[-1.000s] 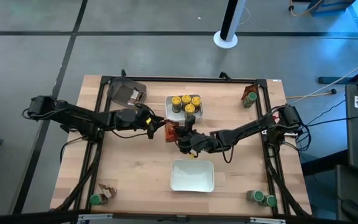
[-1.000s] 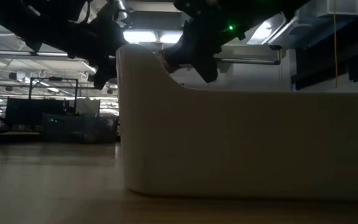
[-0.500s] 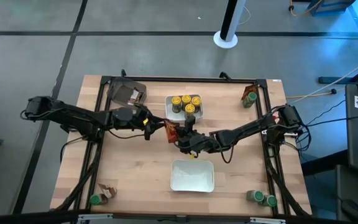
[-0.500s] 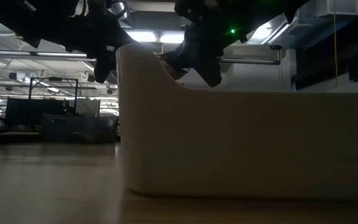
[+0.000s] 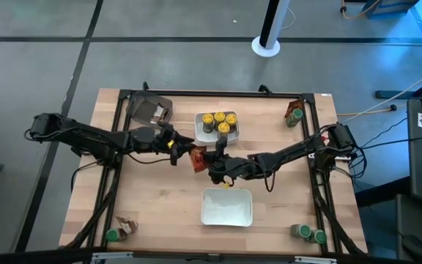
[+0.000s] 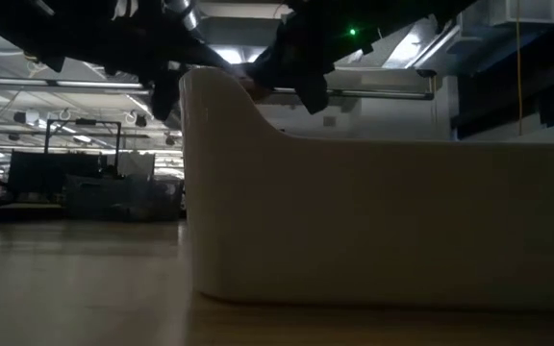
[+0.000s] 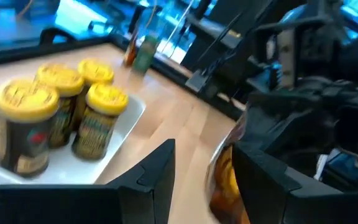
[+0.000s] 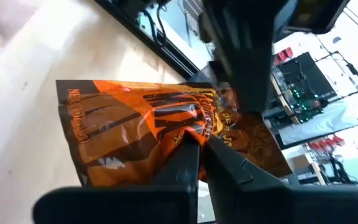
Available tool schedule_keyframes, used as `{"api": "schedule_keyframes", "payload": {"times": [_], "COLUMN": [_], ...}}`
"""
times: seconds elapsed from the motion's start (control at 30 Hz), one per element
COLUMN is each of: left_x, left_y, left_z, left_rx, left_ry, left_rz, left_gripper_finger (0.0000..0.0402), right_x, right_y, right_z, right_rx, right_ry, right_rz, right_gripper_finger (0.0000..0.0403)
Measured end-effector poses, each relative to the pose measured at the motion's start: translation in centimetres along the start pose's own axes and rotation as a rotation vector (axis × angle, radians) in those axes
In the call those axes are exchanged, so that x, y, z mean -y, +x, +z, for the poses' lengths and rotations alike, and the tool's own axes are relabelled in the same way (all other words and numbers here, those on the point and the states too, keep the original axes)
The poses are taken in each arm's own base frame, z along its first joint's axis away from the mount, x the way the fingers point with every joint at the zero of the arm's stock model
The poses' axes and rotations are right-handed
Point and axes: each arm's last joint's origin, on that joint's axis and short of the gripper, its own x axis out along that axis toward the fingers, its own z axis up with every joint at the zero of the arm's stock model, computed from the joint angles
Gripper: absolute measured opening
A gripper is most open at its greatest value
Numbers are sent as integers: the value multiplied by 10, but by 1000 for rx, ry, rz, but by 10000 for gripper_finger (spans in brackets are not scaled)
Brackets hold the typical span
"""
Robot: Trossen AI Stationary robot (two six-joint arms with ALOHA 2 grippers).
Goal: Sort spices by type
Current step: Put the orange seasoning pack into the black bin
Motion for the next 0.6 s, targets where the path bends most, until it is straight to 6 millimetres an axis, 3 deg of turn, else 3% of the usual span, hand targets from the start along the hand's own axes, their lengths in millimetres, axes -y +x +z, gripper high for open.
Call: {"api": "schedule_keyframes", "payload": {"times": [0.13,0.6], "left_x": [2,3], "left_y": [0,0], "left_z": [1,0], "left_rx": [15,-12], "left_ry": [22,74], "left_rz": [-16,-52], "left_gripper_finger": [136,40], "right_x": [0,3], "right_y": [0,0], "right_z": [0,4], "right_rx": [0,24], "right_ry": [3,2], "right_rz": [-8,-29], "right_gripper_finger": [19,19]}}
